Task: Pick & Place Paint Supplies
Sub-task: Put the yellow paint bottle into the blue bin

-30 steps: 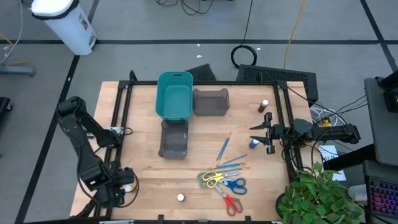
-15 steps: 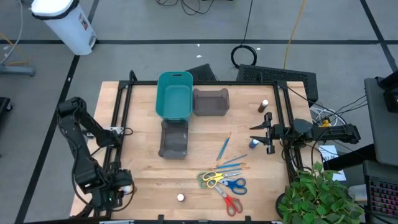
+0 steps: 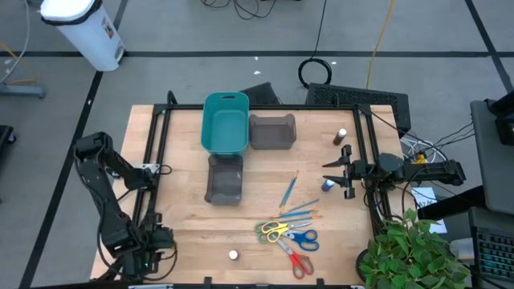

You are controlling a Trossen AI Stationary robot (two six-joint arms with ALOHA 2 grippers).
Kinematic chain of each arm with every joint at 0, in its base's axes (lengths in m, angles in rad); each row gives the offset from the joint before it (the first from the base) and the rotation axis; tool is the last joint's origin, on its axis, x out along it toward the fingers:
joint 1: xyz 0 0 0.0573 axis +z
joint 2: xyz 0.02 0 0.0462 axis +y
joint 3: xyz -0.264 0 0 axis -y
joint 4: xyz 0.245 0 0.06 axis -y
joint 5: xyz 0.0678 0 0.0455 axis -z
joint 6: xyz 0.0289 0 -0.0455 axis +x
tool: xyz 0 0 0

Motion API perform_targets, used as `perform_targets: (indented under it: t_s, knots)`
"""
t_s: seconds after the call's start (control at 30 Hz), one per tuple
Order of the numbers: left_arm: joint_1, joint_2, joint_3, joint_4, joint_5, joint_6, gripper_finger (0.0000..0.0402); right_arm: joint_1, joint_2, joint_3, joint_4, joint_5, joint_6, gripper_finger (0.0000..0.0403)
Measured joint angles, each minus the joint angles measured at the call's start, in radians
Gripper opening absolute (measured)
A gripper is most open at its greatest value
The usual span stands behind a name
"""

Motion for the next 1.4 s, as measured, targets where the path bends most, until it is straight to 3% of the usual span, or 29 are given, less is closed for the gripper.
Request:
perform_targets:
  t_s: [0.17, 0.77, 1.13, 1.3, 1.4]
  knots:
    - [0.000, 0.000, 0.000, 0.000, -0.058, 0.011, 0.0232, 0.000, 0.000, 0.000, 0.000, 0.000, 0.000, 0.0155]
    - [0.000, -0.001, 0.000, 0.000, -0.042, 0.006, 0.0230, 0.000, 0.000, 0.000, 0.000, 0.000, 0.000, 0.0155]
    - [0.000, -0.002, 0.000, 0.000, -0.040, 0.008, 0.0124, 0.000, 0.000, 0.000, 0.000, 0.000, 0.000, 0.0155]
    - [0.000, -0.002, 0.000, 0.000, -0.039, 0.007, 0.0127, 0.000, 0.000, 0.000, 0.000, 0.000, 0.000, 0.0155]
    - [0.000, -0.002, 0.000, 0.000, -0.038, 0.006, 0.0165, 0.000, 0.000, 0.000, 0.000, 0.000, 0.000, 0.0155]
